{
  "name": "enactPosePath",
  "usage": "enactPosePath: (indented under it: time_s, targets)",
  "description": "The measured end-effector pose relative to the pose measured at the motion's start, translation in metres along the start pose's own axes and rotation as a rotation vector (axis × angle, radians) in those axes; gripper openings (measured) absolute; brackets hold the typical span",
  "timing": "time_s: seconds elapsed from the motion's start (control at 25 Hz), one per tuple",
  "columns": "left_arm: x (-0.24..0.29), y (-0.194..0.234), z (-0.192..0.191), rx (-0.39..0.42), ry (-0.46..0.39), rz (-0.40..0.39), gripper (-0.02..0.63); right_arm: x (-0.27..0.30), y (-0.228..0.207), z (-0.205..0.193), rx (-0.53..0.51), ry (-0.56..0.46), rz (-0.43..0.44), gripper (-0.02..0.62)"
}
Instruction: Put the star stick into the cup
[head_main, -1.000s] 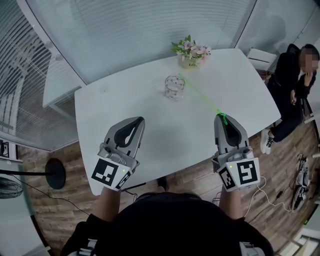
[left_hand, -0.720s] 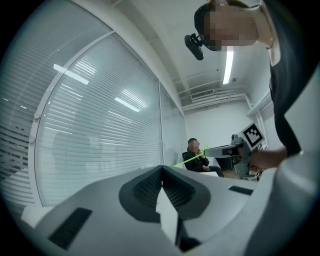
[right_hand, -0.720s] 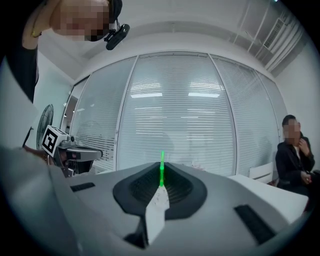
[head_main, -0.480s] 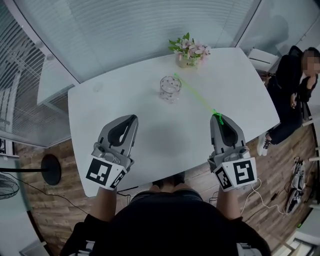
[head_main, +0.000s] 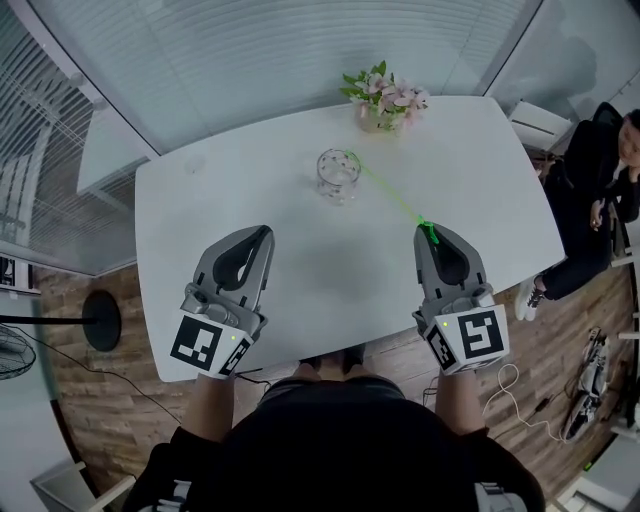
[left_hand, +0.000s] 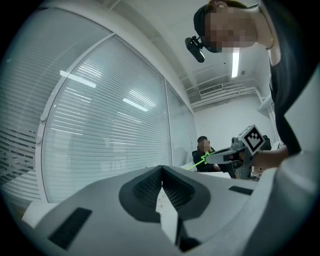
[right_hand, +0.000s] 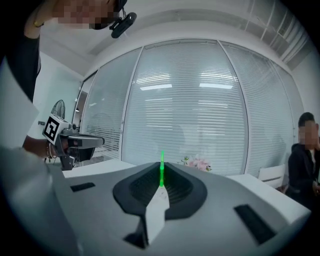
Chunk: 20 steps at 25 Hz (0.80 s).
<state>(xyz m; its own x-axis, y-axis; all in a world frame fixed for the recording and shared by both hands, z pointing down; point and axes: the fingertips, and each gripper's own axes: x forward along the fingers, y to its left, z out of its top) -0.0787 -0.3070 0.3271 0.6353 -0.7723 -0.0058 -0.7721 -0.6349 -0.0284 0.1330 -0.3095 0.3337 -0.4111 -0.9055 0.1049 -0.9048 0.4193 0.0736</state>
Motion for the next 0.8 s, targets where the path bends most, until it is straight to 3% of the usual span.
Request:
enactPosePath:
  time_s: [0.36,0.8]
  targets:
    - [0.006,-0.001,-0.008,-0.008,0.015,0.023,0.014,0.033,0.004,-0.045,-0.06,0.13,0.045,0.023]
    - [0.005,0.005,-0.02,-0.026,0.038,0.04,0.014,0.071,0.013,-0.072,-0.118,0.208,0.078,0.023]
